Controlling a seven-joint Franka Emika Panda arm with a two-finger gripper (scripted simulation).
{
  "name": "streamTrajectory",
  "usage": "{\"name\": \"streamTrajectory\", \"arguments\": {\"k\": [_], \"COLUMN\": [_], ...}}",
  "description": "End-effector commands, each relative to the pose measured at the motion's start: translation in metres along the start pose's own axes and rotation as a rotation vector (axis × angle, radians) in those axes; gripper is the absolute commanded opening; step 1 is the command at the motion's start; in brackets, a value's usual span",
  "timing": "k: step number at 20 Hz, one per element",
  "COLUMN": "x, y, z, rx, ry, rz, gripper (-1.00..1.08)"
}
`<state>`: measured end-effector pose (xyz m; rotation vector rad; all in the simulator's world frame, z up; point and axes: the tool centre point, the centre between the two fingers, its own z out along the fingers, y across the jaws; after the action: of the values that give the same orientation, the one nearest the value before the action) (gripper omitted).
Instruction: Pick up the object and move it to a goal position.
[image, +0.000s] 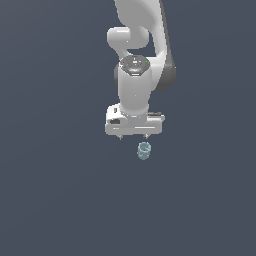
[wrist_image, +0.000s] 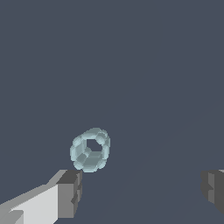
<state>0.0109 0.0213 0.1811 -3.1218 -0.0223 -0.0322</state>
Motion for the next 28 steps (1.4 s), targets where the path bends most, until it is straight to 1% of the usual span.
{"name": "streamTrajectory", "arguments": {"k": [1, 4, 10, 14, 18, 24, 28], "x": [0.0, 0.001, 0.006, 0.005, 0.003, -0.007, -0.014], "y": [0.0, 0.003, 0.017, 0.014, 0.002, -0.034, -0.051], "z": [0.0, 0.0, -0.002, 0.0, 0.014, 0.053, 0.07], "rx": [0.0, 0.0, -0.001, -0.001, -0.006, -0.015, -0.018], "ry": [0.0, 0.0, 0.001, 0.001, -0.004, -0.015, -0.02], "rz": [0.0, 0.002, 0.012, 0.01, 0.0, -0.032, -0.047], "gripper": [1.0, 1.0, 1.0, 1.0, 1.0, 1.0, 1.0]}}
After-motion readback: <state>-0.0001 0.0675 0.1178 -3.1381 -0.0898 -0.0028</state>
